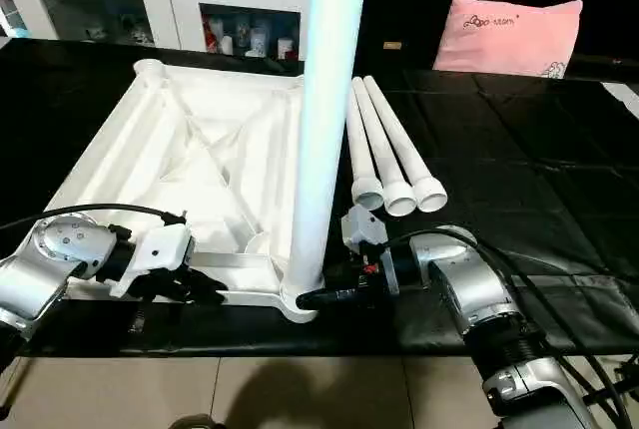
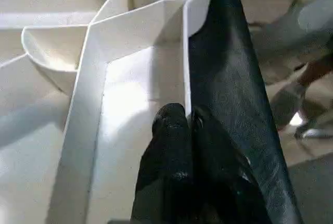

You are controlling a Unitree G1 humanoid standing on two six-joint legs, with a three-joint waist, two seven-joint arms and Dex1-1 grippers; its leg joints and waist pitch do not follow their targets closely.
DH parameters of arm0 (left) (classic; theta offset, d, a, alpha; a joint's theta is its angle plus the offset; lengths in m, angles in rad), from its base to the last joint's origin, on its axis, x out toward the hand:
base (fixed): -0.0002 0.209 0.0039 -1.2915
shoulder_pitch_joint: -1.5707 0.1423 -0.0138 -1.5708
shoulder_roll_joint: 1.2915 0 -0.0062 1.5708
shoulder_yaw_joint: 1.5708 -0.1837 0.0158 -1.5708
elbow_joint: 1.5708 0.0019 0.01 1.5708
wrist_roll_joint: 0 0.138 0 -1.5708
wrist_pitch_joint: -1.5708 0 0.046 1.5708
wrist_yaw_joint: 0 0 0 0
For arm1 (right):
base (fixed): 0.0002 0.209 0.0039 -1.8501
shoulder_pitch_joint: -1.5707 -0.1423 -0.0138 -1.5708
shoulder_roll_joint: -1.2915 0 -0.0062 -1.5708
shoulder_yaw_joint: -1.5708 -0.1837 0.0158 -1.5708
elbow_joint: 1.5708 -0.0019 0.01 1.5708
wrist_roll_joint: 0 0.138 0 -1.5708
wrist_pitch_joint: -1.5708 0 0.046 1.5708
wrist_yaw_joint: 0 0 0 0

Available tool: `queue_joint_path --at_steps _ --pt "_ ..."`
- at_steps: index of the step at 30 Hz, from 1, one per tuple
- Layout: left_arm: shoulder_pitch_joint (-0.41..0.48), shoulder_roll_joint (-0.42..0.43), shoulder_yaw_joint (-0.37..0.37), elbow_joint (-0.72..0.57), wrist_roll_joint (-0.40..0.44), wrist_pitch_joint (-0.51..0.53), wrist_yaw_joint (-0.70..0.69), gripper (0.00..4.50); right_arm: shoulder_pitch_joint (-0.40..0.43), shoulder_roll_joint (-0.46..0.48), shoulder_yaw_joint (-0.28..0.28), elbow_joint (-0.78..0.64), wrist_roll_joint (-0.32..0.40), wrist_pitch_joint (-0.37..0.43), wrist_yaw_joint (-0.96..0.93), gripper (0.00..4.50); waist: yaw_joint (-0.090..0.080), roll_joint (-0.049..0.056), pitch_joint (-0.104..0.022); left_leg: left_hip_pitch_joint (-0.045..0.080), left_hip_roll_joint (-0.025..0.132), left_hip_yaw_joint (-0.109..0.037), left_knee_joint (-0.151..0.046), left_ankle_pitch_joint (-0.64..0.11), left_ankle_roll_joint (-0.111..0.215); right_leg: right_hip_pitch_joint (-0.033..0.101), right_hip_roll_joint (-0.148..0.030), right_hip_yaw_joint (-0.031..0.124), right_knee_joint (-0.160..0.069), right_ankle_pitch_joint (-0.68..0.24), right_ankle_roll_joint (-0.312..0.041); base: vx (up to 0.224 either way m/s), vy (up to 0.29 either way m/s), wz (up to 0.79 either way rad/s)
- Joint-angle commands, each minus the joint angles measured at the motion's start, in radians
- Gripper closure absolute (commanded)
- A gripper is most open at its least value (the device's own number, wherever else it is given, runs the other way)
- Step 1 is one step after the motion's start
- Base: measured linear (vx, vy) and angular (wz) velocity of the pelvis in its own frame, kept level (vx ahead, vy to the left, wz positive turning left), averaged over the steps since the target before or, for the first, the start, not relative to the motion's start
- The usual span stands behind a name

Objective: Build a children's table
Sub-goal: Rotate leg to tighten

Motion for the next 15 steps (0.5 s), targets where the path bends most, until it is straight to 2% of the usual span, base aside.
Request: queue_joint_path --at_steps 1,2,3,4,5,6,7,8,10,11,13,15 --pt "0.021 -0.031 0.006 -0.027 -0.028 0.070 0.041 4.50 0.017 0.034 -0.014 0.016 -0.014 0.032 -0.102 1.81 -0.001 0.014 -0.058 0.010 0.050 -0.010 -0.074 -0.126 0.029 0.047 -0.073 0.050 -0.064 -0.007 -0.265 0.000 0.000 0.00" --pt "0.030 -0.058 0.042 -0.055 -0.063 0.138 0.091 4.50 0.023 0.076 -0.033 0.047 -0.041 0.025 -0.219 1.81 -0.006 0.013 -0.055 0.013 0.051 -0.010 -0.077 -0.154 0.014 0.042 -0.075 0.051 -0.067 -0.051 -0.262 0.000 0.000 0.00" --pt "0.033 -0.068 0.054 -0.063 -0.075 0.160 0.108 4.50 0.024 0.090 -0.039 0.059 -0.050 0.024 -0.260 1.82 -0.012 0.011 -0.047 0.012 0.048 -0.012 -0.084 -0.206 -0.008 0.041 -0.076 0.053 -0.078 -0.143 -0.249 0.000 0.000 0.00" --pt "0.033 -0.071 0.058 -0.068 -0.077 0.167 0.116 4.50 0.024 0.098 -0.044 0.063 -0.050 0.028 -0.278 1.82 -0.019 0.011 -0.042 0.015 0.046 -0.017 -0.088 -0.268 -0.031 0.042 -0.079 0.052 -0.090 -0.276 -0.219 0.000 0.000 0.00" --pt "0.035 -0.096 0.081 -0.094 -0.086 0.213 0.170 4.50 0.020 0.155 -0.079 0.093 -0.042 0.057 -0.388 1.82 -0.025 0.009 -0.043 0.014 0.046 -0.019 -0.090 -0.282 -0.040 0.044 -0.082 0.053 -0.092 -0.317 -0.203 0.000 0.000 0.00" --pt "0.035 -0.103 0.087 -0.101 -0.088 0.225 0.186 4.50 0.019 0.170 -0.089 0.099 -0.038 0.065 -0.417 1.82 -0.033 0.008 -0.042 0.010 0.048 -0.025 -0.094 -0.294 -0.052 0.045 -0.084 0.051 -0.096 -0.377 -0.179 -0.050 -0.004 -0.12" --pt "0.035 -0.124 0.104 -0.122 -0.090 0.262 0.232 4.50 0.017 0.215 -0.113 0.116 -0.029 0.090 -0.497 1.82 -0.036 0.009 -0.041 0.010 0.048 -0.026 -0.096 -0.298 -0.057 0.044 -0.083 0.051 -0.099 -0.398 -0.169 -0.050 -0.004 -0.14" --pt "0.033 -0.139 0.114 -0.131 -0.082 0.285 0.268 4.50 0.015 0.240 -0.121 0.127 -0.030 0.094 -0.539 1.82 -0.039 0.007 -0.041 0.014 0.046 -0.027 -0.094 -0.304 -0.057 0.040 -0.083 0.051 -0.105 -0.428 -0.152 -0.050 -0.004 -0.14" --pt "0.027 -0.169 0.125 -0.150 -0.057 0.331 0.339 4.50 0.005 0.292 -0.128 0.153 -0.043 0.102 -0.634 1.83 -0.044 0.008 -0.043 0.020 0.045 -0.024 -0.092 -0.301 -0.052 0.033 -0.081 0.054 -0.109 -0.428 -0.145 0.000 0.000 0.00" --pt "0.020 -0.212 0.141 -0.162 -0.028 0.369 0.426 4.50 -0.011 0.345 -0.136 0.186 -0.063 0.102 -0.732 1.83 -0.050 0.011 -0.042 0.020 0.047 -0.023 -0.093 -0.294 -0.055 0.030 -0.079 0.055 -0.106 -0.406 -0.155 0.000 0.000 0.00" --pt "0.015 -0.239 0.147 -0.169 -0.020 0.394 0.466 4.50 -0.023 0.371 -0.140 0.206 -0.071 0.105 -0.781 1.83 -0.054 0.012 -0.043 0.018 0.046 -0.024 -0.093 -0.282 -0.060 0.032 -0.077 0.053 -0.104 -0.392 -0.156 0.000 0.000 0.00" --pt "0.012 -0.255 0.151 -0.174 -0.016 0.411 0.490 4.50 -0.031 0.387 -0.144 0.217 -0.075 0.107 -0.811 1.83 -0.055 0.011 -0.045 0.017 0.045 -0.021 -0.092 -0.268 -0.045 0.033 -0.073 0.055 -0.103 -0.342 -0.159 0.000 0.000 0.00"
